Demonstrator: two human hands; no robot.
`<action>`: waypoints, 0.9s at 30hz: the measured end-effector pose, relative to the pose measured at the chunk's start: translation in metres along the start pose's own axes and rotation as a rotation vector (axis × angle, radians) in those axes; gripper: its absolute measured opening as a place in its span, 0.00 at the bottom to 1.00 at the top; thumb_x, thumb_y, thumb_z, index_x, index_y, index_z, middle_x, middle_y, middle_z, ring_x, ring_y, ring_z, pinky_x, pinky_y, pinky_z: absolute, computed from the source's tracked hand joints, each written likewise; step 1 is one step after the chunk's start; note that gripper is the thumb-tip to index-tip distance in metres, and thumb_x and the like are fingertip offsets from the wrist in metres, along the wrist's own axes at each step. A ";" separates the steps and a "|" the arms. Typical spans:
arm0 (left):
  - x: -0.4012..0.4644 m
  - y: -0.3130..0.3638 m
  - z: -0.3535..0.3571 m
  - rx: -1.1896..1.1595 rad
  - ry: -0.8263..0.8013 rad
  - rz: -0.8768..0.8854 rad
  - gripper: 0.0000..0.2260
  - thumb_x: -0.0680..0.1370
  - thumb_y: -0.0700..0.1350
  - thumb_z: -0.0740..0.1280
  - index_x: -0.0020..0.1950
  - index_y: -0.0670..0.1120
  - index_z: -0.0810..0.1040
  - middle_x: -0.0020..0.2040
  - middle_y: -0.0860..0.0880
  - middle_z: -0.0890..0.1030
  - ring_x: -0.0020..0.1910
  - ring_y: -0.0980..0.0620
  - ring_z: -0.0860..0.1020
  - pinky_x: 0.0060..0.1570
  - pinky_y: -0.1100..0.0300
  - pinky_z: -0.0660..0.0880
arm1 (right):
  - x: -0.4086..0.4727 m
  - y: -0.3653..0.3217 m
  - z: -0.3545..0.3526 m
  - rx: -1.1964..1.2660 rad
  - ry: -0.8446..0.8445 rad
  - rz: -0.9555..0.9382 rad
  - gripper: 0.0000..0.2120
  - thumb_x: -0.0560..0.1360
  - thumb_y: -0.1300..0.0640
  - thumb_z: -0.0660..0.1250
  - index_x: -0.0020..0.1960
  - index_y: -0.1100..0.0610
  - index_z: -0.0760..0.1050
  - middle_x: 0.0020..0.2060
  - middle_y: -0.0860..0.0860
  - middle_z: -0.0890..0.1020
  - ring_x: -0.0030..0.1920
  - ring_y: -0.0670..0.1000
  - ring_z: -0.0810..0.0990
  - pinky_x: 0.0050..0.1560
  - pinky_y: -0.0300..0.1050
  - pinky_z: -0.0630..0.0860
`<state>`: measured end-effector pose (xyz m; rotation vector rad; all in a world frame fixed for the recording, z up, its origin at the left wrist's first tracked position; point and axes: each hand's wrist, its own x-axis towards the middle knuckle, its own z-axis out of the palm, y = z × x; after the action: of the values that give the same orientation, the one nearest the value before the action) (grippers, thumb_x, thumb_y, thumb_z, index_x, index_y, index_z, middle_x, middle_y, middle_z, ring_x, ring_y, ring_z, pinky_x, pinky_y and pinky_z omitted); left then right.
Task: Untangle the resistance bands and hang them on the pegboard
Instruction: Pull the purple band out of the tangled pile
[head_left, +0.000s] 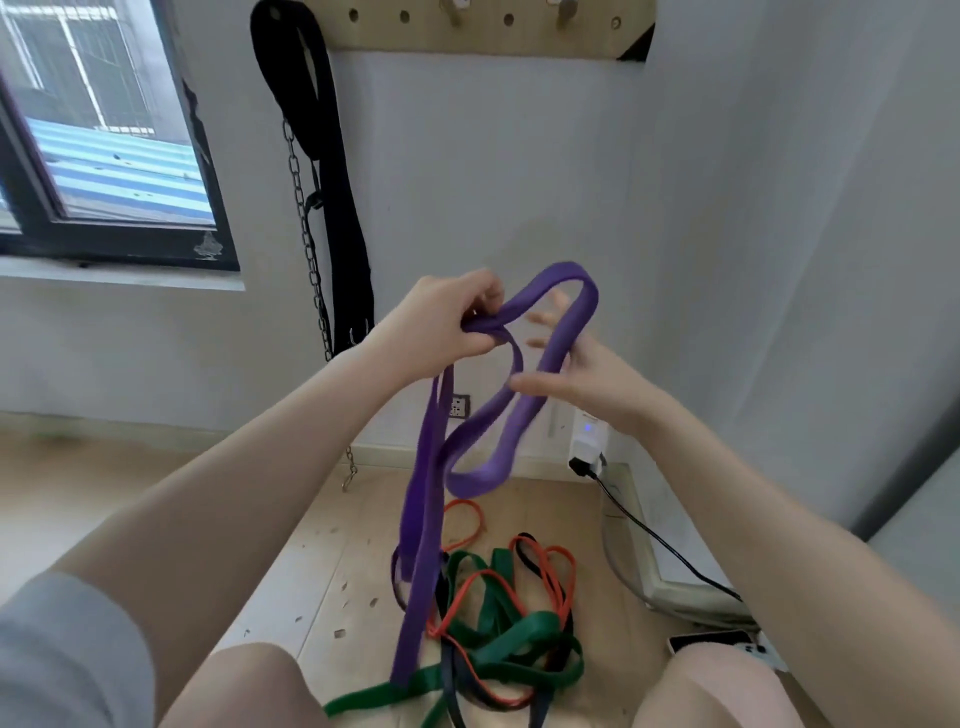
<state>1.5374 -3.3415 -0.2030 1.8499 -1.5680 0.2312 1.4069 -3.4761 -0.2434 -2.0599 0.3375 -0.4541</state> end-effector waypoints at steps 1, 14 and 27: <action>0.001 0.000 -0.003 0.019 -0.007 0.000 0.10 0.69 0.39 0.72 0.44 0.45 0.72 0.33 0.58 0.72 0.33 0.55 0.70 0.37 0.74 0.65 | 0.003 -0.005 0.002 -0.045 0.092 -0.016 0.53 0.62 0.51 0.77 0.76 0.52 0.46 0.73 0.48 0.61 0.72 0.48 0.62 0.69 0.49 0.66; -0.001 -0.014 0.005 -0.025 -0.006 -0.076 0.12 0.68 0.46 0.75 0.44 0.43 0.76 0.38 0.49 0.79 0.33 0.53 0.71 0.36 0.65 0.69 | 0.001 0.009 -0.014 0.542 0.192 0.222 0.31 0.74 0.39 0.60 0.73 0.48 0.57 0.66 0.52 0.71 0.61 0.52 0.74 0.71 0.55 0.60; -0.022 -0.033 0.037 -0.436 -0.046 -0.363 0.14 0.70 0.38 0.71 0.46 0.47 0.67 0.42 0.47 0.77 0.40 0.50 0.76 0.40 0.60 0.75 | 0.014 0.000 0.031 -0.103 -0.008 -0.170 0.13 0.72 0.61 0.70 0.51 0.56 0.67 0.43 0.50 0.77 0.38 0.43 0.76 0.42 0.35 0.74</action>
<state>1.5511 -3.3448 -0.2551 1.7505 -1.1650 -0.2976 1.4336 -3.4587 -0.2552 -2.2006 0.1846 -0.5405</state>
